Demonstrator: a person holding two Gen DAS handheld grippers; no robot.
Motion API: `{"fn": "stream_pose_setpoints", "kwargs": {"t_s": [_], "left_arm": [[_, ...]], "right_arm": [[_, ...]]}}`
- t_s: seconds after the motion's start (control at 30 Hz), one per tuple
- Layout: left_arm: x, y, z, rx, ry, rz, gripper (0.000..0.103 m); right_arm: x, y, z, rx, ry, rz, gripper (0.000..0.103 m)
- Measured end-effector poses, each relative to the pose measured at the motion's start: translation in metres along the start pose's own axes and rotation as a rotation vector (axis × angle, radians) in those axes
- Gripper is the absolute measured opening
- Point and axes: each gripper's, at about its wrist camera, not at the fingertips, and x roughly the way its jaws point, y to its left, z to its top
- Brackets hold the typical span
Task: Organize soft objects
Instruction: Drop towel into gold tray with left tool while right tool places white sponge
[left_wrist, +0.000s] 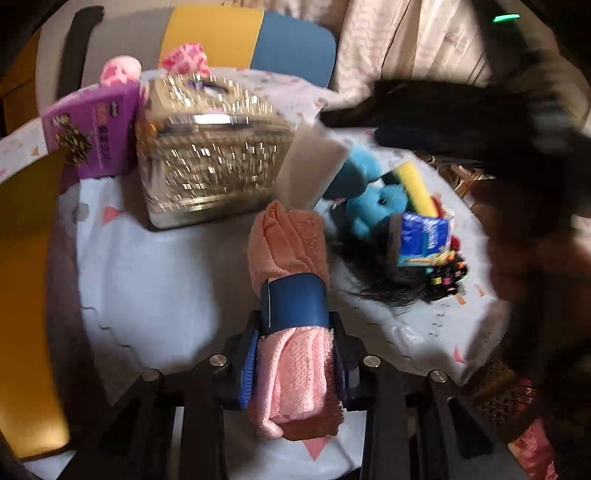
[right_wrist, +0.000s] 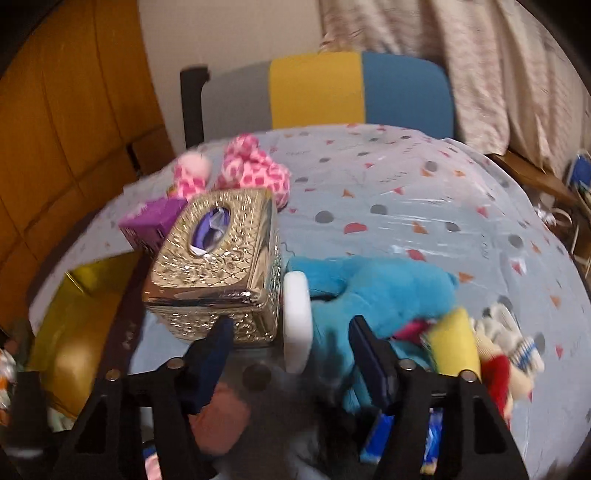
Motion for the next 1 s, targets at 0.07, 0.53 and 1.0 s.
{"fn": "stream_pose_setpoints", "kwargs": {"t_s": [0.07,0.53,1.0], "left_arm": [[-0.016,0.003,-0.001,0.000,-0.026,-0.015,0.034],[-0.126,0.102,0.016,-0.292,-0.223,0.029,0.034],[-0.075,0.202,0.054,-0.492,-0.151,0.219,0.036]], "right_arm": [[0.016,0.003,0.002,-0.030,0.037,-0.015,0.033],[-0.037,0.003,-0.016,-0.024,-0.019,0.019,0.017],[-0.080,0.027,-0.033,-0.043,-0.050,0.100,0.017]]}}
